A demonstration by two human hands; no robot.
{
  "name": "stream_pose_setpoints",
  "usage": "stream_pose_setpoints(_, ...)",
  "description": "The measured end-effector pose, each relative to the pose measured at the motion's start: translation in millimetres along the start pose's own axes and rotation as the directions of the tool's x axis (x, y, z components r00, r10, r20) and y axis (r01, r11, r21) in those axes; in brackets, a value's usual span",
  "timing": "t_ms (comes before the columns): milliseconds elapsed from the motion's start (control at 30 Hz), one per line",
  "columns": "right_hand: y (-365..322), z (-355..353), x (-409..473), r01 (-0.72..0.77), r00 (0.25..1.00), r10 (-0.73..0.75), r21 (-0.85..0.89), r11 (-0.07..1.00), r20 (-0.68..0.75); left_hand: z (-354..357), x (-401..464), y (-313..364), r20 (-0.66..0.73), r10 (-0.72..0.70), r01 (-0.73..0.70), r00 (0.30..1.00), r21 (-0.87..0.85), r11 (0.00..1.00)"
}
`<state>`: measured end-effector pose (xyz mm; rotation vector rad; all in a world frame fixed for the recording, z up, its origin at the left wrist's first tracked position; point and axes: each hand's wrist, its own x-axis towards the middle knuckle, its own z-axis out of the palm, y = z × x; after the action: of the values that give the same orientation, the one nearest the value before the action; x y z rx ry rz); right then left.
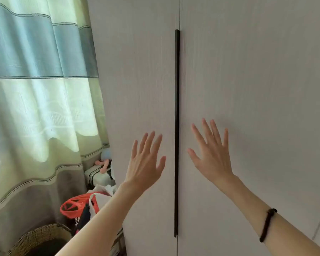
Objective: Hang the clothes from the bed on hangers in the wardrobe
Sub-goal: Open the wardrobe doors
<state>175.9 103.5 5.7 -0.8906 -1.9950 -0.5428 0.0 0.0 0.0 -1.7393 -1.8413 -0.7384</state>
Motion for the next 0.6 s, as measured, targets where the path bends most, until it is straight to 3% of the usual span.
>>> stream_pose_setpoints(67, -1.1, 4.6, 19.9, -0.013, 1.0, 0.012, -0.047, 0.999, -0.015, 3.3, 14.8, -6.5, 0.041, 0.061, -0.059, 0.997, -0.048, 0.997)
stream_pose_setpoints(167, 0.8, 18.2, 36.6, -0.051, 0.998, 0.045, -0.14, 0.989, -0.043, 7.1, 46.0, -14.7, -0.026, 0.112, -0.114, 0.993, -0.143, 0.983)
stream_pose_setpoints(300, 12.6, 40.5, 31.3, -0.021, 1.0, 0.014, -0.326, 0.945, -0.024, 24.5, 82.4, -17.4, -0.018, 0.027, -0.032, 0.999, -0.375, 0.926)
stream_pose_setpoints(433, 15.1, 49.2, 32.2, -0.027, 1.0, 0.028, -0.452, 0.892, -0.004, 49.3, 96.3, -8.5, 0.04, -0.016, 0.037, 0.999, -0.612, 0.79)
stream_pose_setpoints(600, 10.2, 48.6, 32.3, -0.048, 0.998, 0.064, -0.518, 0.854, 0.013, 56.4, 98.5, 10.2, 0.095, -0.103, 0.138, 0.99, -0.78, 0.611)
